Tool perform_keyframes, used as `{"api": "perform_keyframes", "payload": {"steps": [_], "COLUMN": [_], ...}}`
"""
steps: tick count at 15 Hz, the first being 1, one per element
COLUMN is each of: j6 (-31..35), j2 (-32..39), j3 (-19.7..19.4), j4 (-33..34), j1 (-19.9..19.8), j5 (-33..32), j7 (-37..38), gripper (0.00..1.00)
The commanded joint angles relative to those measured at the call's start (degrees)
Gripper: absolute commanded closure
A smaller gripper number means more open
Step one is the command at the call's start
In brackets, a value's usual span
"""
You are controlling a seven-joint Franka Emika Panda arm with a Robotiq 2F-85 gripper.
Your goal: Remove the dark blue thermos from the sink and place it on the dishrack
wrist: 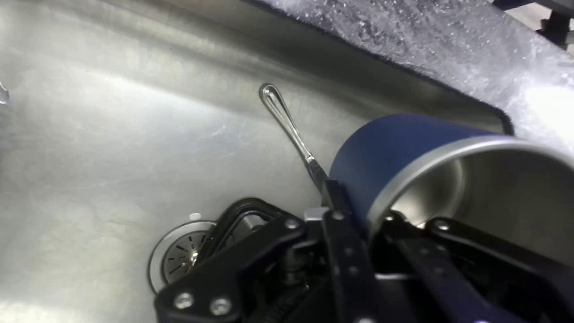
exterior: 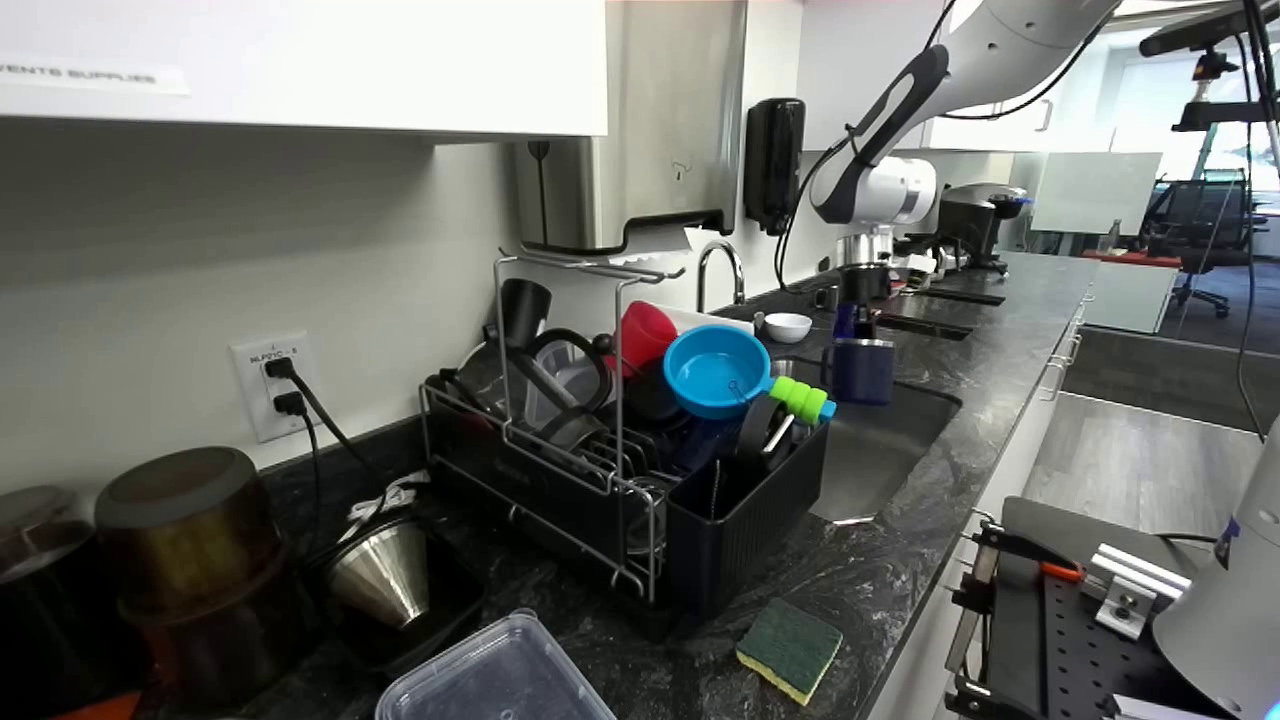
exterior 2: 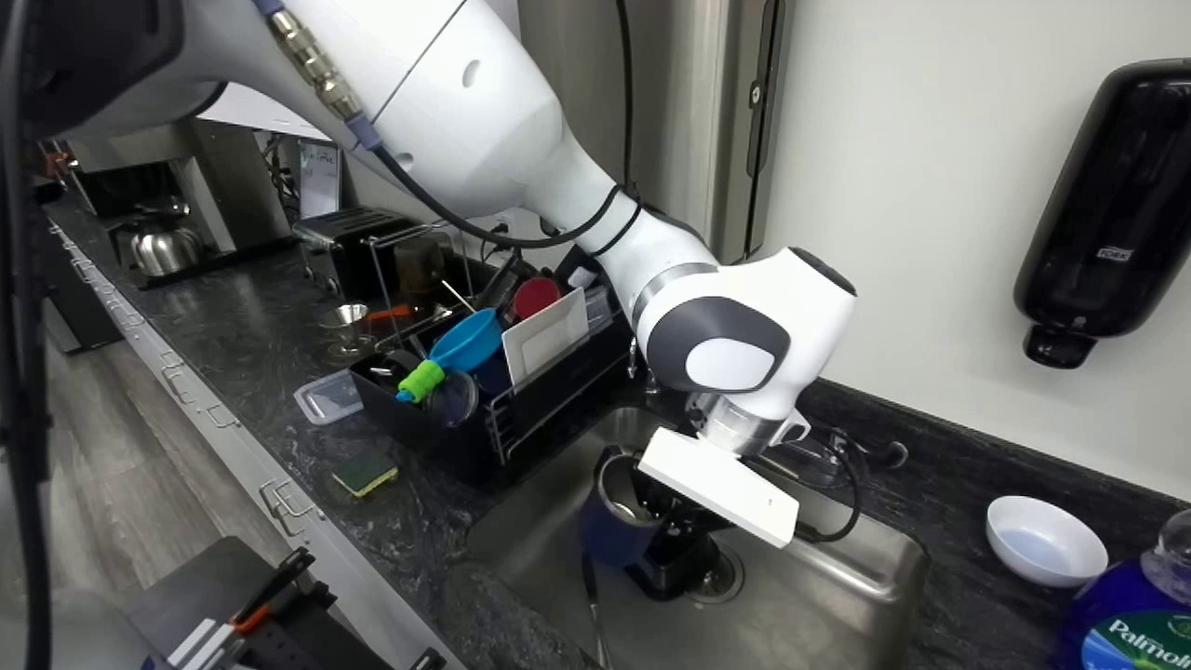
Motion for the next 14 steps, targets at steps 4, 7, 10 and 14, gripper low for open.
{"api": "perform_keyframes", "payload": {"steps": [4, 7, 10, 14], "j6": [-9.5, -12.0, -14.4, -16.7], "j2": [-2.1, -4.1, -5.9, -8.4], "j3": [-1.0, -1.1, -1.3, -1.6], "j4": [1.2, 0.3, -0.3, -1.1], "j1": [0.2, 1.1, 2.3, 3.9], "j5": [4.1, 5.9, 7.5, 9.7], "j7": [-8.9, -10.6, -11.2, -10.8], "gripper": [0.98, 0.98, 0.98, 0.98]}}
